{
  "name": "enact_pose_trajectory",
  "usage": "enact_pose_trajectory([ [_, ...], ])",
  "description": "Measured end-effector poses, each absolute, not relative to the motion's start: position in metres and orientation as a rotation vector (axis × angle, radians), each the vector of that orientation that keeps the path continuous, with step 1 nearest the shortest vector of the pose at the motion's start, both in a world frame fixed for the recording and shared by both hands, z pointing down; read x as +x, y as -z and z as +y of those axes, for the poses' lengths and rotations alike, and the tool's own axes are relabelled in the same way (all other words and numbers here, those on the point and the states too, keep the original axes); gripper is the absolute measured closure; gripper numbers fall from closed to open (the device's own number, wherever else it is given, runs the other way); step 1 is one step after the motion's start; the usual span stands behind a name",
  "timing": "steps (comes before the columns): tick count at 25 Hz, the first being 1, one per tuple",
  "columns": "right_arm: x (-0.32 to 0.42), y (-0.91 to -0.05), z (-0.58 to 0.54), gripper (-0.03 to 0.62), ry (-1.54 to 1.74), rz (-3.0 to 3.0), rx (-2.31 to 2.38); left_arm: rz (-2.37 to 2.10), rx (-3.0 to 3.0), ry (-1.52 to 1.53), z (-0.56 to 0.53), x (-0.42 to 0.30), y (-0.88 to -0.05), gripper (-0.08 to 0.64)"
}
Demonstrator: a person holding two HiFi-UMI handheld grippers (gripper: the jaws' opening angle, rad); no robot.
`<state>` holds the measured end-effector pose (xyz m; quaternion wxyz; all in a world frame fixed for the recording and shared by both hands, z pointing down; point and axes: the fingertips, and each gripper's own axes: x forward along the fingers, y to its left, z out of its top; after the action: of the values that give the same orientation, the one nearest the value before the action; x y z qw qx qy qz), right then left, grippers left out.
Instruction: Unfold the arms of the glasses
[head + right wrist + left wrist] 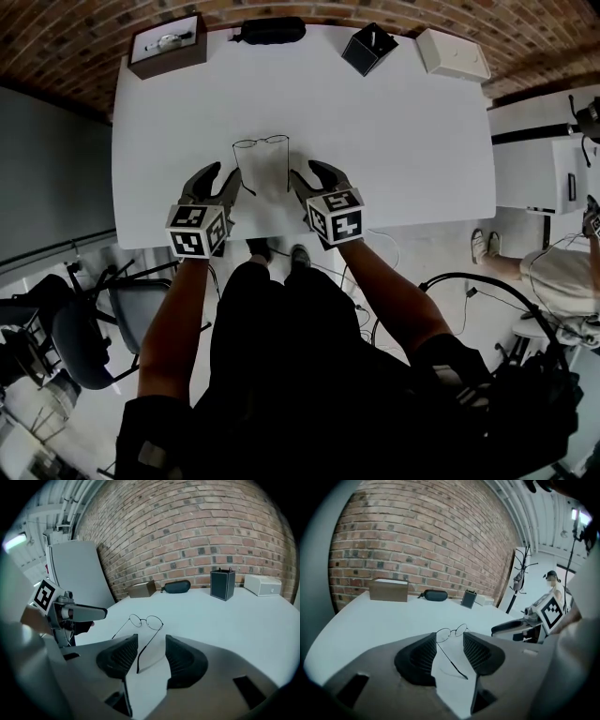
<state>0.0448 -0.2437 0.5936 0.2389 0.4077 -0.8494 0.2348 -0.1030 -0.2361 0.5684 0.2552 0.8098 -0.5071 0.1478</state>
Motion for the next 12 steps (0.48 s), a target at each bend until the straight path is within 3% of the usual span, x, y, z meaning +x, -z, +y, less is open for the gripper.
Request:
enact_pose_trajectory([
  [5, 0.052, -0.547, -0.231, 0.433, -0.554, -2.452, 1.073, -1.511, 2.066, -0.166, -0.204, -0.111, -0.529, 0.462],
  [10, 0.060, -0.497, -0.206, 0.544, -0.463, -2.567, 1.013, -1.592, 2.007, -0.050, -0.163, -0.107, -0.495, 0.548],
  [12, 0.064, -0.480, -0.194, 0.562, -0.458, -2.605, 1.000, -1.607, 1.977, 0.014, -0.147, -0.105, -0.482, 0.549],
])
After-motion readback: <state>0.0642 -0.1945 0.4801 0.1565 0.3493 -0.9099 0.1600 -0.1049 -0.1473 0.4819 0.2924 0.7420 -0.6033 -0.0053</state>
